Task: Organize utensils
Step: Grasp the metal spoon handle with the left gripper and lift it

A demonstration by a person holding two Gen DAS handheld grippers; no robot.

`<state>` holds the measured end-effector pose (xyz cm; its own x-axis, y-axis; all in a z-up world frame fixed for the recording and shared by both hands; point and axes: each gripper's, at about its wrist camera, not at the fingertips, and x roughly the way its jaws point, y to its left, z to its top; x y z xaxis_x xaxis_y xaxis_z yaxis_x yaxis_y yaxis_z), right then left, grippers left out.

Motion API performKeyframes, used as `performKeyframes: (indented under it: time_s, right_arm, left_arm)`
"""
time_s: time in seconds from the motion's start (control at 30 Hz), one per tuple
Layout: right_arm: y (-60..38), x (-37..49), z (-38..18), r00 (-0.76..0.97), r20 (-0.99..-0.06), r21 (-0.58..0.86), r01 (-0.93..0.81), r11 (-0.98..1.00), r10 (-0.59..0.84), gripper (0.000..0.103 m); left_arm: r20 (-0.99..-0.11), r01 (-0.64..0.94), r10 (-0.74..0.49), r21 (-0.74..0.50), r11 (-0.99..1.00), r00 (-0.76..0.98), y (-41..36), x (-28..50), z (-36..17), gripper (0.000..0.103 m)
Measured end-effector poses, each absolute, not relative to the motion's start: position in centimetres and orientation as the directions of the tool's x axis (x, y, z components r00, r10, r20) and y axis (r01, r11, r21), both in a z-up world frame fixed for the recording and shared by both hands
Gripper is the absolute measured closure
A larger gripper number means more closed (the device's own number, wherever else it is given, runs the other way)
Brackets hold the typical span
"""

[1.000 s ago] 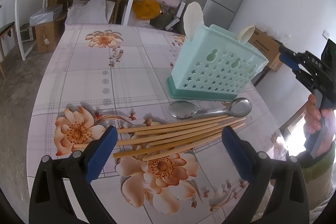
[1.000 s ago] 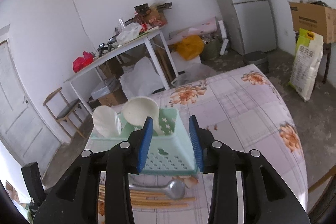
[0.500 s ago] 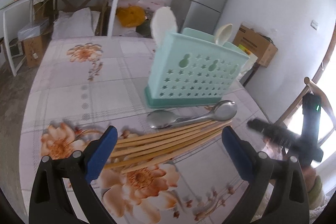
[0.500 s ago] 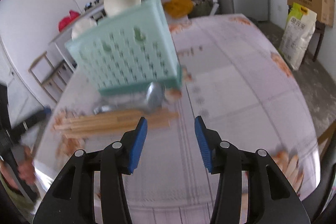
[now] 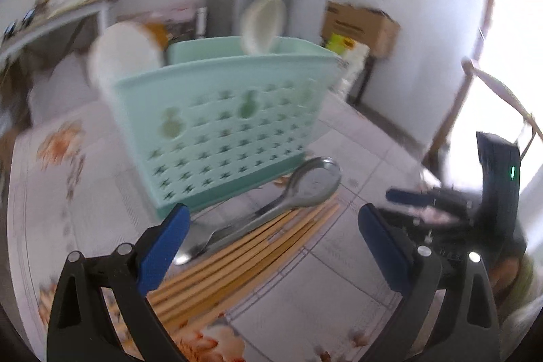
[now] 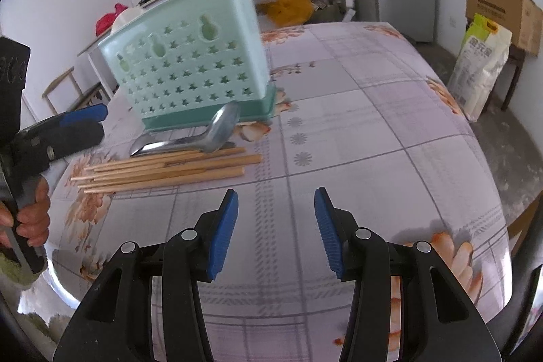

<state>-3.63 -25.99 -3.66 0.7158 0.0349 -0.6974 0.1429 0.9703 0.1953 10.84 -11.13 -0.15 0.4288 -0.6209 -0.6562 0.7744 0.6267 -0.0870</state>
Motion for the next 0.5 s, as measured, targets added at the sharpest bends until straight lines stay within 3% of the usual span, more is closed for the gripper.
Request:
performKeyframes:
  time_s: [0.27,0.5]
  right_arm:
    - [-28.5,-3.7,-4.3,0.726,-0.683,0.297,0.173,0.939,0.082,0.058]
    - [-28.3,-3.7,-4.5,0.733,-0.675,0.285,0.159,0.945,0.080,0.058]
  left_arm:
    - [-0.719,0.869,-0.561,0.121,0.480,0.410,-16.6,10.3,-1.6,0.034]
    - [-0.779,0.892,-0.535,0.068,0.447,0.328,-19.8,12.5,-3.4,0.037]
